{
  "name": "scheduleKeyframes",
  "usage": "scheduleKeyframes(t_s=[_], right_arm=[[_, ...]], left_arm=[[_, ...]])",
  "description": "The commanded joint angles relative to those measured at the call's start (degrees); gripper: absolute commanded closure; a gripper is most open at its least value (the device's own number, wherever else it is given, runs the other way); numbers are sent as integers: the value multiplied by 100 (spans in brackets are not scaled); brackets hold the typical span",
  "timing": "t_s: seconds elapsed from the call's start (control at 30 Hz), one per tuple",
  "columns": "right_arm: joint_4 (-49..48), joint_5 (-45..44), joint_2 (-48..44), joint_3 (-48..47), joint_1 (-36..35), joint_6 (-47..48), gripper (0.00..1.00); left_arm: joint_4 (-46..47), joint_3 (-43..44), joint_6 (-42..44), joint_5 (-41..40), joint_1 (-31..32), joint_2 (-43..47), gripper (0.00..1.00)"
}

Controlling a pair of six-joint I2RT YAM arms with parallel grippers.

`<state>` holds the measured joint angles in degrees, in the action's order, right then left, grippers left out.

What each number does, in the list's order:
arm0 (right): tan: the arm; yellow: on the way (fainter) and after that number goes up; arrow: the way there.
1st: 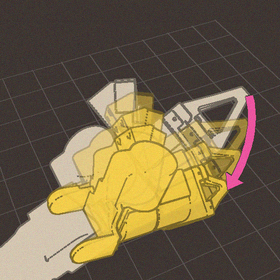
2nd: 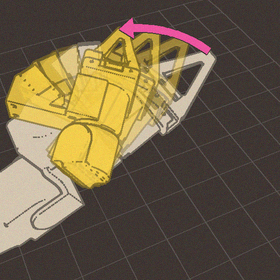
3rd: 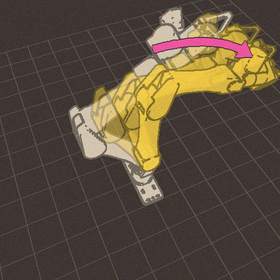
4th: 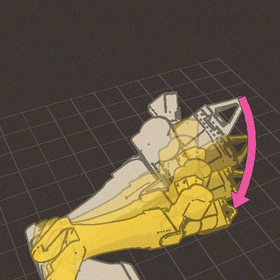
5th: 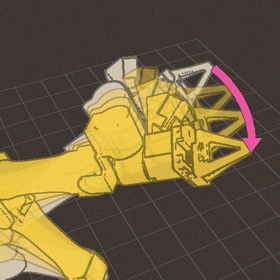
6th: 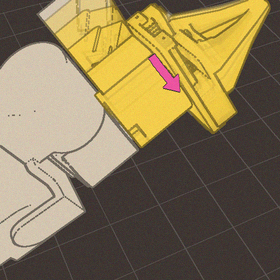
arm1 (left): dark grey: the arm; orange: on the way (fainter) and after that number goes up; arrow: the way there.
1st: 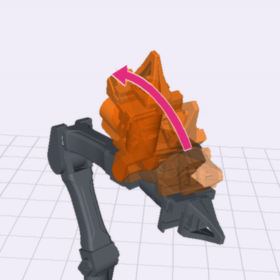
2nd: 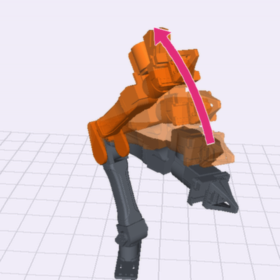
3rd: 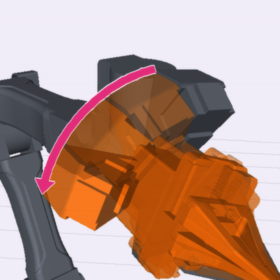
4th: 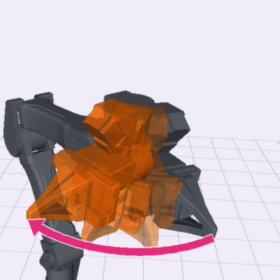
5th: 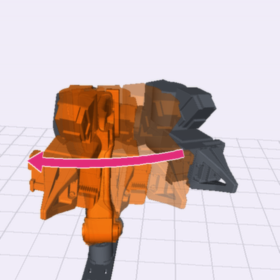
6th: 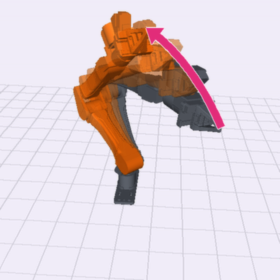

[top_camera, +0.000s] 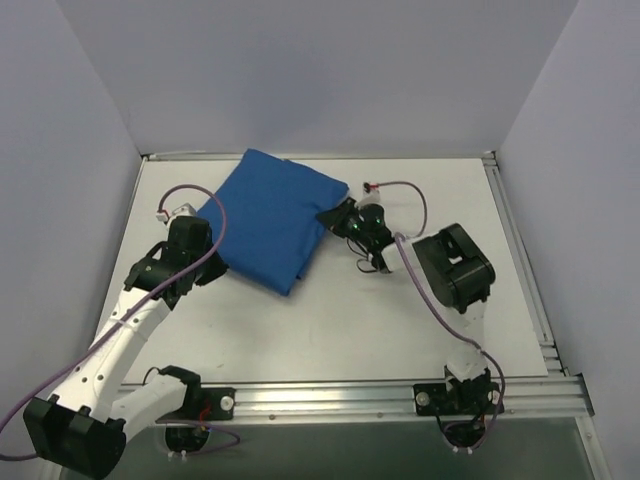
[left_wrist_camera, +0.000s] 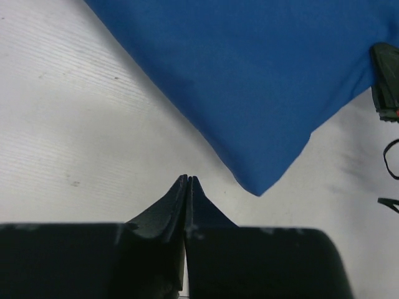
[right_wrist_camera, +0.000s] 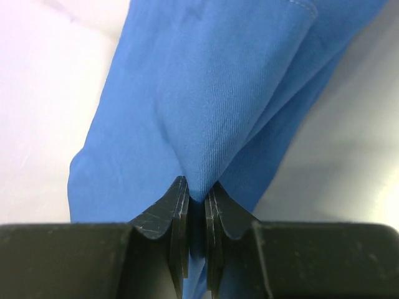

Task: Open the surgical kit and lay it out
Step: Move the surgical kit at the center of the board.

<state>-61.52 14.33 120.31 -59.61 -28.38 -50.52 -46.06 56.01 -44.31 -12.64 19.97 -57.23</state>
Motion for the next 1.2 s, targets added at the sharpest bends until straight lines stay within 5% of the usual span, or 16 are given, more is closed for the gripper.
scheduleKeyframes(t_s=[0.0,0.27,0.5,0.73,0.97,1.07,1.1,1.17], right_arm=[[-159,-580,-1014,1125,201,-19,100],[24,-1239,-3028,3323,-140,-388,100],[860,-2205,-4278,3685,-1036,-502,100],[1001,-2355,-4280,3834,-1187,-626,100],[827,-2198,-3534,3580,-1135,-432,100],[747,-1856,-3208,3335,-1117,-301,77],[859,-1724,-3207,3229,-1100,-213,54],[1681,-1670,-3503,3009,-1108,119,30]], left_arm=[[730,7,-15,543,-54,-314,96],[1907,-845,-612,1150,77,-1166,98],[2119,-566,-711,676,131,-2572,98],[1760,1233,-122,754,78,-4574,98],[1689,2271,300,781,43,-5333,98],[1390,2634,362,712,-19,-5483,98],[1320,2582,310,615,-45,-5439,98],[1372,2258,196,439,-89,-4975,98]])
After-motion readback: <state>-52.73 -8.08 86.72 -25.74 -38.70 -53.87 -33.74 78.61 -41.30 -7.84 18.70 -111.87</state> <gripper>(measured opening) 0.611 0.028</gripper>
